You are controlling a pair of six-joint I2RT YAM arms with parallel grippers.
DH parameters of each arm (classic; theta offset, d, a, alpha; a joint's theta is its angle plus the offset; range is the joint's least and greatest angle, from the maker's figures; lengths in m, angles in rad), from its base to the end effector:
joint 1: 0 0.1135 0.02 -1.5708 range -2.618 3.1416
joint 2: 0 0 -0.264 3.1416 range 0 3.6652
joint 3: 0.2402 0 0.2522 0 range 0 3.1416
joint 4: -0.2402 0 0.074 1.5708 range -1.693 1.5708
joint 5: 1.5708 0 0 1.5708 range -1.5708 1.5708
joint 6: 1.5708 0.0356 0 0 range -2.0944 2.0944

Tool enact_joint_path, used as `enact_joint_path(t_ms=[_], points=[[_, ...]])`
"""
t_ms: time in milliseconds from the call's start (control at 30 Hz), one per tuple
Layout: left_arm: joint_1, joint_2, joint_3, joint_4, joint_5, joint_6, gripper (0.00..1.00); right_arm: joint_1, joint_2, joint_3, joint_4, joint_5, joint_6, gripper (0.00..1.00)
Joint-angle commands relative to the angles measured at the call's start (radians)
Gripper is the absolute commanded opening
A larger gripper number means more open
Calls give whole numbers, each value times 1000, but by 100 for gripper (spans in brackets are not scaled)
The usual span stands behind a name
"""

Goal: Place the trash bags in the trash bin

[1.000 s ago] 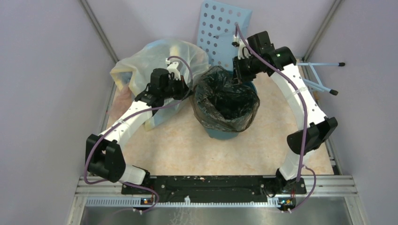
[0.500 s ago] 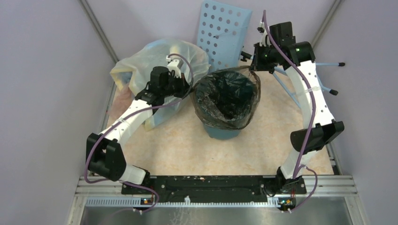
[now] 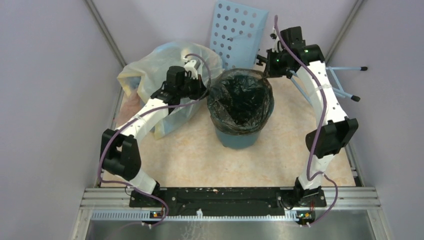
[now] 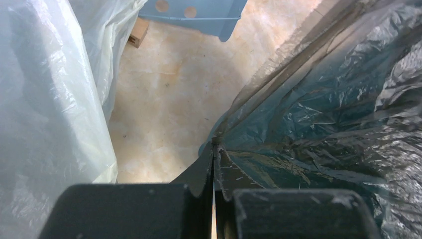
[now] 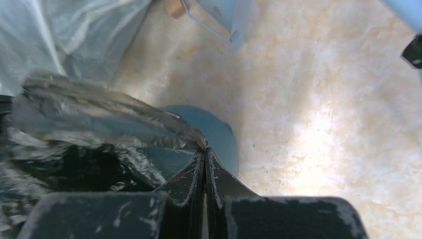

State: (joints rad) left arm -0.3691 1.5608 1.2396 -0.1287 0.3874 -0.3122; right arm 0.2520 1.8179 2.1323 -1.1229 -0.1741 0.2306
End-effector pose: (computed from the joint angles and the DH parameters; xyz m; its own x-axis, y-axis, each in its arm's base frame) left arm 0.3356 -0.1442 0.3106 -0.5860 -0.0782 -0.8065 0.4953 0.7532 -0.4329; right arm 0.3609 0.0993 0.4234 -0.7645 0.0356 -0.6437 -0.1918 0.9407 0.2798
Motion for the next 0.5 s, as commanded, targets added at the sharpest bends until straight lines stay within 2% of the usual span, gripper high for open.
enact_joint_path(t_ms=[0, 300, 367, 467], points=[[2, 33, 78, -50, 22, 9, 0, -11, 25, -68, 22, -17, 15, 1], [2, 13, 31, -51, 63, -10, 0, -28, -73, -304, 83, -17, 7, 3], [2, 2, 18, -49, 64, -17, 0, -32, -97, -310, 84, -6, 8, 6], [1, -16, 11, -47, 59, -19, 0, -40, -137, -277, 77, 34, 15, 17]])
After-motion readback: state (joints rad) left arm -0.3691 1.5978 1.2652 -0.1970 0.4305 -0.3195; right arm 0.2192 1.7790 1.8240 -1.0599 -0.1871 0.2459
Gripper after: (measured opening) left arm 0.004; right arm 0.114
